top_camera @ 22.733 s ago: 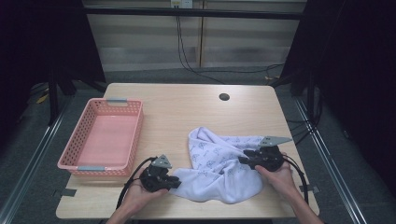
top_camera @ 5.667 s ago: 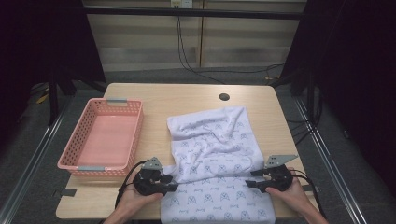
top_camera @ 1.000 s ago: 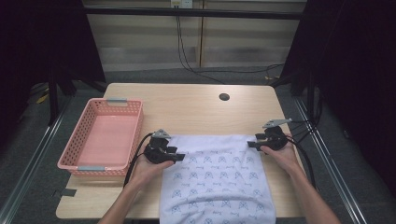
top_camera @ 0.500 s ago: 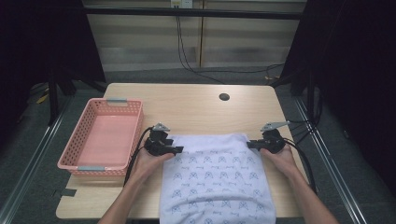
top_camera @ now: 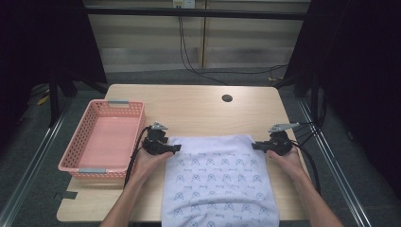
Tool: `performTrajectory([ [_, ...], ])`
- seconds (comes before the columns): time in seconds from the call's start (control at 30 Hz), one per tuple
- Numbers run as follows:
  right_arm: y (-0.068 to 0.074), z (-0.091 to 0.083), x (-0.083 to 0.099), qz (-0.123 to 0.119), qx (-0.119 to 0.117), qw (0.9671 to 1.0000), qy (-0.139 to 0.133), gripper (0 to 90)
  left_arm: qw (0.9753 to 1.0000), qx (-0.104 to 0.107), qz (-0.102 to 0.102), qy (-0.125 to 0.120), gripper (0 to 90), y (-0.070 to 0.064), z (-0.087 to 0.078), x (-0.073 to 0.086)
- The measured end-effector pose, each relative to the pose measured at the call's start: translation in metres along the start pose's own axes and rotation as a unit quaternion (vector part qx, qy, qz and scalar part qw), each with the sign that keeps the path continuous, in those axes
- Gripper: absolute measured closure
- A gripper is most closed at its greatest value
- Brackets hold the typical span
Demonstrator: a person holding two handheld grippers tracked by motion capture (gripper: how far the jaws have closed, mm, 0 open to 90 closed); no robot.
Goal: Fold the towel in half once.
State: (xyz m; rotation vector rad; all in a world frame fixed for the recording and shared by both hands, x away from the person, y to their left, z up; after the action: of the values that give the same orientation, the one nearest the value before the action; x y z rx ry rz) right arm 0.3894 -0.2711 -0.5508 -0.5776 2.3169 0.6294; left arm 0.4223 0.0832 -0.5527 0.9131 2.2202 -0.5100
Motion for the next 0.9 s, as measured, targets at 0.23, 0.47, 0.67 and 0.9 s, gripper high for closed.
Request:
performTrajectory([
  [0.23,0.002,0.001,0.000,0.000,-0.006,1.0000,0.001,86.3,0.9995,0.018,0.025,-0.007,40.9,-0.010,0.008,0.001],
  [0.47,0.007,0.001,-0.001,0.005,-0.018,0.9998,-0.005,86.4,0.9988,0.027,0.040,-0.007,76.7,-0.020,0.012,0.000],
  [0.67,0.011,-0.015,-0.009,0.013,-0.031,0.9987,-0.037,86.6,0.9978,0.058,0.031,-0.007,85.9,-0.021,0.005,0.003],
  [0.9,0.014,-0.036,-0.020,0.021,-0.043,0.9965,-0.069,86.8,0.9952,0.084,0.025,-0.041,86.2,-0.039,-0.017,-0.014],
])
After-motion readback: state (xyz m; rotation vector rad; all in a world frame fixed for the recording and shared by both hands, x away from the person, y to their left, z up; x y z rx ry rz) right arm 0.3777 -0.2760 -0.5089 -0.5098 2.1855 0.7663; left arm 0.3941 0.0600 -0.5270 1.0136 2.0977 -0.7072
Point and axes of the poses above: each handheld gripper's, and its own axes: z roughly forward along the jaws, x roughly out of its underside, y roughly to its left, the point moved 8 cm from there along z, roughly forward along the jaws, and after that the axes turned 8 degrees about z, right-handed, at the moved point
